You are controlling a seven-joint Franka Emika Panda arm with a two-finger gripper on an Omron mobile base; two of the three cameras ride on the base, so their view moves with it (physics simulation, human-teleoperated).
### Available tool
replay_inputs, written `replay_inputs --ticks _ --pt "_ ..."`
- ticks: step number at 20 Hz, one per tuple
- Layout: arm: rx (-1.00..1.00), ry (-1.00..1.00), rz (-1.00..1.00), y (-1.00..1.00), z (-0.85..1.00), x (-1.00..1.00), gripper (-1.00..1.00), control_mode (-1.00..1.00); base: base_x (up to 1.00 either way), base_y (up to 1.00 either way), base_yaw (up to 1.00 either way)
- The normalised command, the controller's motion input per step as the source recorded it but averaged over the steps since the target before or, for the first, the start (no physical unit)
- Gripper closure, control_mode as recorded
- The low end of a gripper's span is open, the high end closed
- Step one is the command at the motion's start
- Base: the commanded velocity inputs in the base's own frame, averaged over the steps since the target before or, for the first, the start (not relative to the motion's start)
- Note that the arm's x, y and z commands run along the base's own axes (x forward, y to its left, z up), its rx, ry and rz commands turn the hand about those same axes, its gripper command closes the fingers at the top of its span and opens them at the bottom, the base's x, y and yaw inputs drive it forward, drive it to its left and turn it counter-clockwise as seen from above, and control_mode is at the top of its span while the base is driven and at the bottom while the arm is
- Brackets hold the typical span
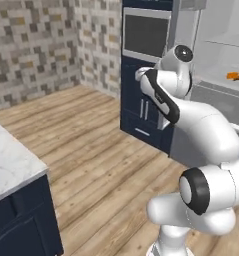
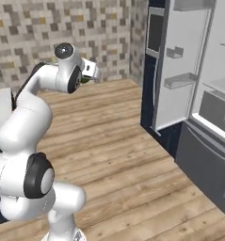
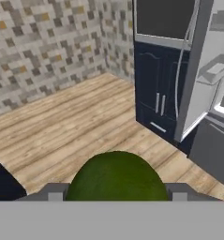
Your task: Take the cheese, chicken drumstick, and lime from the fridge and place them on the plate on the dining counter to create an appetizer plate.
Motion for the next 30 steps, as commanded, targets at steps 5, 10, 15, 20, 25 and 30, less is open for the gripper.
replay_inputs --ticks 5,10,15,20,25,30 --pt "0.00 0.00 0.00 0.00 0.00 0.00 1.00 1.00 -0.70 -0.09 0.43" --pt "0.00 0.00 0.00 0.00 0.00 0.00 1.00 1.00 -0.50 -0.07 0.41" --pt "0.00 0.00 0.00 0.00 0.00 0.00 1.00 1.00 -0.13 0.00 0.39" --pt "0.00 0.00 0.00 0.00 0.00 0.00 1.00 1.00 0.00 0.08 0.35" --pt "0.00 0.00 0.00 0.00 0.00 0.00 1.00 1.00 0.00 0.19 0.32" --pt "0.00 0.00 0.00 0.00 0.00 0.00 1.00 1.00 0.02 0.55 0.26"
